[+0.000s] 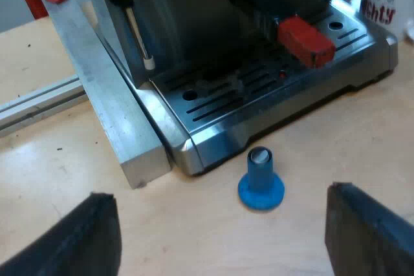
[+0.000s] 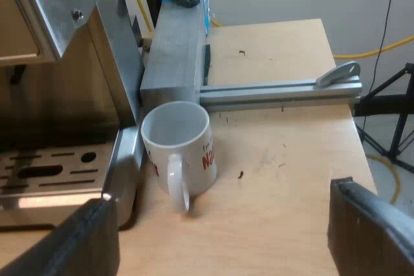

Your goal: Put the handle in the coffee machine

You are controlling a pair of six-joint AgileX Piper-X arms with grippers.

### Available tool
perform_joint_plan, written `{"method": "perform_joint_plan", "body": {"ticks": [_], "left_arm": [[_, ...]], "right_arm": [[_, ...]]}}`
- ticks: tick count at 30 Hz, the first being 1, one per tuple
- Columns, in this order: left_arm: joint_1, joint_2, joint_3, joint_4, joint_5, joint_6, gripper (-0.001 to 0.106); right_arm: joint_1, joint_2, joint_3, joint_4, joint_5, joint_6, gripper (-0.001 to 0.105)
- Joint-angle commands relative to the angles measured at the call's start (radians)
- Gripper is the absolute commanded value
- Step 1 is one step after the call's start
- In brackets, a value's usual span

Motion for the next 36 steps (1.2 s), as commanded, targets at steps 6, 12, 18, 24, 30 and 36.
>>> {"method": "perform_joint_plan", "body": {"ticks": [6,12,18,24,30,36], "left_arm": [[0.000,-0.139,0.107,-0.180,-0.062,-0.118,0.067],[0.000,-0.139,0.209,-0.313,-0.190,-0.125,0.067],[0.000,-0.137,0.277,-0.334,-0.196,-0.125,0.067],[0.000,-0.137,0.299,-0.341,-0.196,-0.125,0.067],[0.000,-0.137,0.299,-0.341,-0.196,-0.125,0.067],[0.000,-0.137,0.299,-0.341,-0.196,-0.125,0.067]], "right_arm": [[-0.004,-0.046,0.106,-0.078,-0.009,-0.013,0.069],[-0.004,-0.044,0.196,-0.168,-0.009,-0.013,0.069],[-0.004,-0.044,0.276,-0.210,-0.009,-0.013,0.069],[-0.004,-0.044,0.329,-0.216,-0.012,-0.013,0.069],[-0.004,-0.044,0.367,-0.215,-0.012,-0.013,0.069],[-0.004,-0.042,0.421,-0.212,-0.012,-0.013,0.069]]}}
